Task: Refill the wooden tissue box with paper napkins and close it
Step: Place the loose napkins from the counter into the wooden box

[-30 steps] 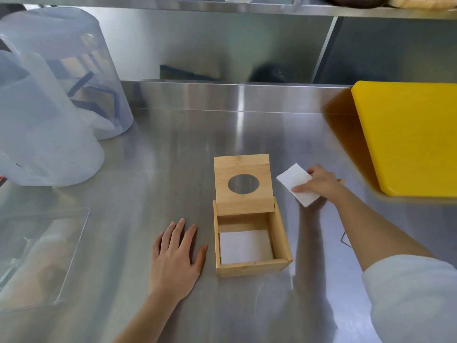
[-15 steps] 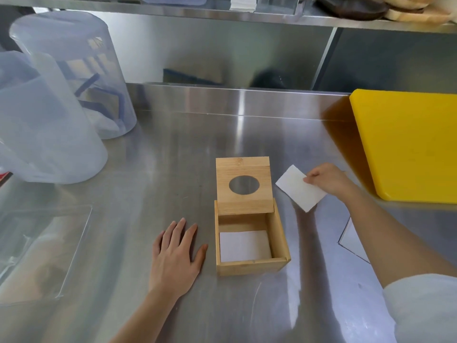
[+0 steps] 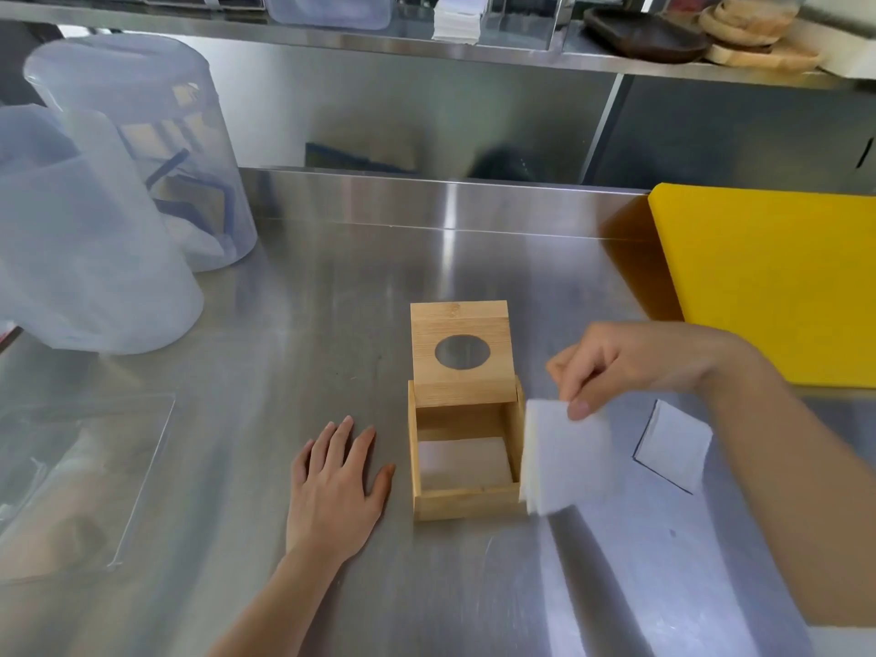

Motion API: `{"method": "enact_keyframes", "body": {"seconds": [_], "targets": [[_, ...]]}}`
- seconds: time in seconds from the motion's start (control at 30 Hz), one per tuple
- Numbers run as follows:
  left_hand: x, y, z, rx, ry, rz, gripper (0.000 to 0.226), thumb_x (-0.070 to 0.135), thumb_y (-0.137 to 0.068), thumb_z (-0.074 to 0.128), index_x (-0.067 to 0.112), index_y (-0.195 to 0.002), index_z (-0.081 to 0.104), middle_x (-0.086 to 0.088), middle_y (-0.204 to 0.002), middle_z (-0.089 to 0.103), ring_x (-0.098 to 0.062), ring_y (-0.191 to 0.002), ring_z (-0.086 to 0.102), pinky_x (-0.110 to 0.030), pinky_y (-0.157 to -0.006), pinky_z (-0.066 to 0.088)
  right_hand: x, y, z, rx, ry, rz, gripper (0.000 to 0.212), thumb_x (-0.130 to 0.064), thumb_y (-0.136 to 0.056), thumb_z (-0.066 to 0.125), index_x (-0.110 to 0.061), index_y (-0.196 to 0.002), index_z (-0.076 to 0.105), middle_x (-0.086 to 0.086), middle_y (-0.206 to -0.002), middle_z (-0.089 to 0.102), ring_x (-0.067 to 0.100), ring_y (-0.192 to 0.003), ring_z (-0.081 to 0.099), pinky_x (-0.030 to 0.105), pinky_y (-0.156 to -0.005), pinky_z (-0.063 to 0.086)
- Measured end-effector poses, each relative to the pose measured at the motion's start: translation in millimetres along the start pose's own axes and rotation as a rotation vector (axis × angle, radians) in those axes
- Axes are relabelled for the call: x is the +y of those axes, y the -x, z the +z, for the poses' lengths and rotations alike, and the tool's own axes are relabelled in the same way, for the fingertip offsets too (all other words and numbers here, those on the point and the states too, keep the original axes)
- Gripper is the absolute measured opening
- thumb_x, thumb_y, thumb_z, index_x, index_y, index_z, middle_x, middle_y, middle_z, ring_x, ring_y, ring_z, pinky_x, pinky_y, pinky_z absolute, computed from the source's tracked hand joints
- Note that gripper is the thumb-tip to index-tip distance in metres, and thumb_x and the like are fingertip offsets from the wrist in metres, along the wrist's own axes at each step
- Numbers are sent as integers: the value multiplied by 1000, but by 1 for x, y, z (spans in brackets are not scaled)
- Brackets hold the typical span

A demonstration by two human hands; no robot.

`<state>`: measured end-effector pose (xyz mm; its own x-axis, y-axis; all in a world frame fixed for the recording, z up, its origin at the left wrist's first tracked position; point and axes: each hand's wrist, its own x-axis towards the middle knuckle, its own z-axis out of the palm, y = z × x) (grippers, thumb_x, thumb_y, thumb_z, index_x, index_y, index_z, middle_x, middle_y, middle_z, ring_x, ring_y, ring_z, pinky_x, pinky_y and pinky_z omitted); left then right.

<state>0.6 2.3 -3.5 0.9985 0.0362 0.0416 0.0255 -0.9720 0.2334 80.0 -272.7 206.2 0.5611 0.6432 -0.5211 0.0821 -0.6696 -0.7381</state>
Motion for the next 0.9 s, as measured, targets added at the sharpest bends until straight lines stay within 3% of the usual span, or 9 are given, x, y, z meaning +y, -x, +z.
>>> {"method": "enact_keyframes", "body": {"seconds": [0.07, 0.17, 0.37, 0.47, 0.6, 0.77, 0.9], "targets": [[0, 1, 0, 6, 4, 1, 58, 55, -85, 26, 22, -124, 53, -9, -134, 54, -29, -127, 44, -45, -103, 31, -3, -19, 18, -84, 40, -24, 21, -7, -81, 67, -23, -69, 74, -13, -62, 55, 0, -63, 50, 9, -61, 40], [0, 1, 0, 12, 13, 1, 57, 55, -86, 26, 22, -125, 52, -9, -134, 53, -29, -127, 43, -45, -104, 30, 1, -50, 40, -58, 113, -9, 7, -10, -81, 68, -9, -81, 75, -14, -62, 54, -2, -61, 49, 8, -59, 37], [0, 1, 0, 16, 3, 6, 56, 53, -86, 28, 21, -123, 54, -10, -131, 56, -30, -124, 47, -46, -102, 34, 9, -83, 71, 102, 430, 53, 21, -20, -90, 56, -6, -94, 71, -8, -77, 58, 8, -71, 52, 19, -64, 40], [-1, 0, 1, 18, -5, 13, 55, 54, -86, 28, 22, -125, 51, -9, -133, 54, -29, -127, 44, -44, -104, 30, 17, -90, 83, 189, 580, 102, 24, -21, -90, 53, -4, -87, 70, 9, -84, 63, 23, -77, 55, 32, -65, 41], [-1, 0, 2, 22, -5, 17, 54, 53, -86, 29, 22, -124, 52, -9, -133, 54, -29, -126, 44, -46, -103, 33, 24, -95, 96, 253, 694, 111, 29, -24, -91, 49, -5, -81, 68, 11, -86, 67, 27, -79, 60, 39, -68, 46], [-2, 0, 2, 17, -23, 22, 55, 54, -87, 28, 23, -126, 51, -9, -134, 53, -29, -127, 44, -46, -103, 33, 26, -102, 103, 362, 673, 122, 25, -25, -92, 50, -8, -88, 67, 8, -87, 68, 26, -80, 61, 39, -73, 52], [-2, 0, 3, 27, -18, 29, 55, 54, -87, 28, 22, -125, 51, -9, -134, 53, -29, -127, 44, -46, -104, 32, 27, -104, 105, 431, 721, 120, 25, -27, -93, 50, -10, -80, 62, 3, -73, 57, 24, -70, 55, 35, -63, 46]]}}
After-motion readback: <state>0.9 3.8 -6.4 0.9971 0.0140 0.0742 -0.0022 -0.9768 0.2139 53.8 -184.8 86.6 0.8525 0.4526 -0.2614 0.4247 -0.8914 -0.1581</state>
